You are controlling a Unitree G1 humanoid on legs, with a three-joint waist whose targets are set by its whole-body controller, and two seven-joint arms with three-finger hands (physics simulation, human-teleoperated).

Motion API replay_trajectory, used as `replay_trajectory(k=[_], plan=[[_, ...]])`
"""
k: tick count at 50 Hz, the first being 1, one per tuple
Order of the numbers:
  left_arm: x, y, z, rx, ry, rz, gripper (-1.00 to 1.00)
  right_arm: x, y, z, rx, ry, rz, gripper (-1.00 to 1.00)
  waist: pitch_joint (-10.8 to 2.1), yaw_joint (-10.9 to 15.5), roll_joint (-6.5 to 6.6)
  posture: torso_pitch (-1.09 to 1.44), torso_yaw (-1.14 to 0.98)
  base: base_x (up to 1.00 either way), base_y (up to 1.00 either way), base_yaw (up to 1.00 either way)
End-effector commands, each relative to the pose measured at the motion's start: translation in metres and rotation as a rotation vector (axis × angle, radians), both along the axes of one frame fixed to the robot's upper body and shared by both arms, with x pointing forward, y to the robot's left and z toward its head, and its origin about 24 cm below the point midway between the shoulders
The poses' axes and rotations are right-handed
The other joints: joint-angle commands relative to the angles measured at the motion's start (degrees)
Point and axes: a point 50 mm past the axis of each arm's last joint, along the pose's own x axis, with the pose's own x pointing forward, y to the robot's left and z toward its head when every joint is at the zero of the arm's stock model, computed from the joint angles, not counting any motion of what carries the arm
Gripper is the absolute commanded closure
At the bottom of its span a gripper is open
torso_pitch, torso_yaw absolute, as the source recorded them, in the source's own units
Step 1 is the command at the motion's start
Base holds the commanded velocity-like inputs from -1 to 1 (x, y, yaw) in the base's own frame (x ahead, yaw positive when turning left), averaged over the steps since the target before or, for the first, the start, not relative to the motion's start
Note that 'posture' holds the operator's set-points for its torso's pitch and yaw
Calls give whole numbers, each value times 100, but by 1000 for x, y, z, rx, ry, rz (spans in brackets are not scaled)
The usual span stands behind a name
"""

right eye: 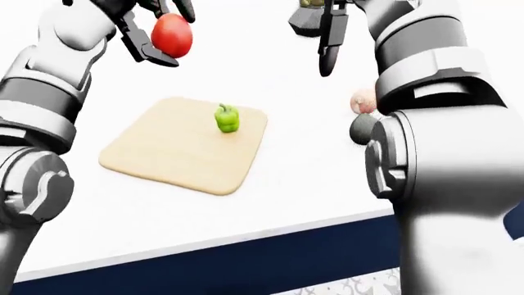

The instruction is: Place the avocado, onion, tomato and bell pepper on the cutting board.

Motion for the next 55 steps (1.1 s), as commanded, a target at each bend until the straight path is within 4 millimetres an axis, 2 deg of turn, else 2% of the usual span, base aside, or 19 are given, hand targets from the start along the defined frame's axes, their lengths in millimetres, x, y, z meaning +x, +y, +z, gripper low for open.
replay_trajectory(k=[1, 9, 20, 25, 35, 40, 50, 55], plan=[[-7, -3, 20, -10, -91, -7, 100, -11, 1, 29, 19, -101, 12, -100, -202, 8, -12, 0, 0, 0, 0, 0], [2, -12, -9, 30, -25, 1, 100, -15, -10, 33, 21, -94, -12, -100, -210, 12, -31, 0, 0, 0, 0, 0], [8, -13, -32, 79, 30, 31, 100, -17, -13, 38, 33, -97, -20, -100, -215, 18, -53, 0, 0, 0, 0, 0], [8, -12, -33, 95, 31, 40, 100, -17, -14, 37, 32, -96, -21, -100, -219, 22, -54, 0, 0, 0, 0, 0], [11, -4, -50, 146, 61, 86, 100, -16, -12, 36, 26, -92, -19, -100, -236, 26, -43, 0, 0, 0, 0, 0], [12, -3, -47, 171, 44, 109, 100, -16, -12, 36, 22, -92, -17, -100, -236, 24, -39, 0, 0, 0, 0, 0], [12, -1, -56, 391, -7, 149, 100, -16, -13, 35, 22, -89, -20, -100, -241, 24, -44, 0, 0, 0, 0, 0], [13, 0, -61, 403, 0, 163, 100, -16, -13, 34, 24, -86, -20, -100, -248, 21, -38, 0, 0, 0, 0, 0]])
